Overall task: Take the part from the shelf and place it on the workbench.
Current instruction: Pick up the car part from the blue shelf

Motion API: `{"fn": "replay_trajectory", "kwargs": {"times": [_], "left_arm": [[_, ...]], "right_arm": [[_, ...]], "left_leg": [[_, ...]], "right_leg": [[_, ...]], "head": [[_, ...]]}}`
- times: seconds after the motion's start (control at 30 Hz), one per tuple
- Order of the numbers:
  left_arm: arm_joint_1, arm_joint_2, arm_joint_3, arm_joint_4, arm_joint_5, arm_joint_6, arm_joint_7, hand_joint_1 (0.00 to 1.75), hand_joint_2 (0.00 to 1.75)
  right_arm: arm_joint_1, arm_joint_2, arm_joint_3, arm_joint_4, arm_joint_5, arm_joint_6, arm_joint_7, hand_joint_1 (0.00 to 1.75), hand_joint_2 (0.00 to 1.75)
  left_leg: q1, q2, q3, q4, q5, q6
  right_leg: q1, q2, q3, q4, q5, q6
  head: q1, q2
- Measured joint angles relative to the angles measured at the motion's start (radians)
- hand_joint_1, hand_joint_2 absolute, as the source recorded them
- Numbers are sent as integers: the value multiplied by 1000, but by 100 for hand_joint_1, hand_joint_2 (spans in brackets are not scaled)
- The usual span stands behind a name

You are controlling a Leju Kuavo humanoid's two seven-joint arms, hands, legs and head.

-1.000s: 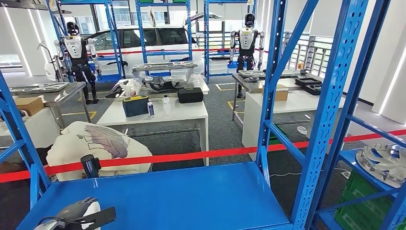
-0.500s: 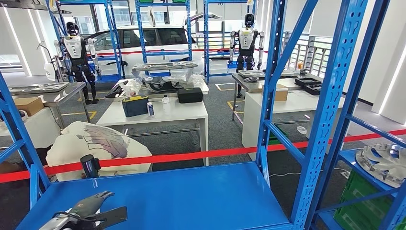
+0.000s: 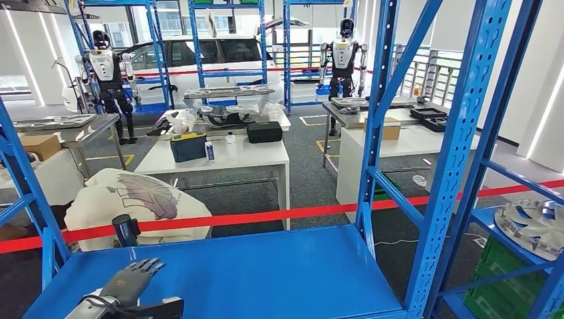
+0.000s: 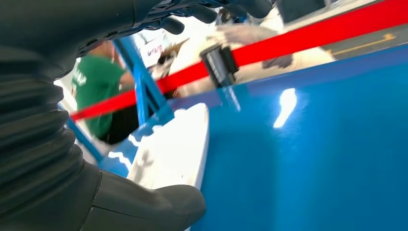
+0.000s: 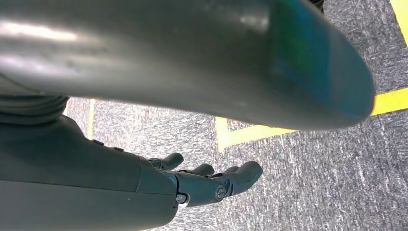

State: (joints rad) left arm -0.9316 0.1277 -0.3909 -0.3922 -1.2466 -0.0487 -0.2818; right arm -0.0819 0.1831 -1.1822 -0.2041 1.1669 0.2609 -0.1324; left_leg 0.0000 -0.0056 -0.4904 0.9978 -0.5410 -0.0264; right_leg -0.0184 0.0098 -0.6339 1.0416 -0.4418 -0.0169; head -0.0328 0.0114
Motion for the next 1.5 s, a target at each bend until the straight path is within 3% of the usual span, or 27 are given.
{"fn": "replay_trajectory", "kwargs": {"times": [0.23,0.6,0.83,1.07,1.5], "left_arm": [[-8,21,-123,2,-154,223,65,0,175],[-40,72,-321,32,-265,398,193,0,175],[-61,111,-427,54,-265,445,251,0,175],[-72,142,-456,79,-265,408,244,0,175],[-80,152,-463,96,-256,364,120,0,175]], "right_arm": [[1,0,0,0,0,0,0,0,0],[2,0,0,0,3,0,0,0,0],[2,0,0,0,5,0,1,0,0],[3,0,0,0,6,0,0,0,0],[3,0,0,0,11,0,0,0,0]], "left_leg": [[0,0,0,0,0,0],[0,0,0,0,0,0],[0,0,0,0,0,0],[0,0,1,0,0,0],[0,0,1,0,0,0]], "right_leg": [[0,0,0,0,0,0],[0,0,0,0,0,0],[0,1,0,0,0,0],[0,0,0,0,0,0],[0,0,0,0,0,0]], "head": [[0,0],[0,0],[0,0],[0,0],[0,0]]}}
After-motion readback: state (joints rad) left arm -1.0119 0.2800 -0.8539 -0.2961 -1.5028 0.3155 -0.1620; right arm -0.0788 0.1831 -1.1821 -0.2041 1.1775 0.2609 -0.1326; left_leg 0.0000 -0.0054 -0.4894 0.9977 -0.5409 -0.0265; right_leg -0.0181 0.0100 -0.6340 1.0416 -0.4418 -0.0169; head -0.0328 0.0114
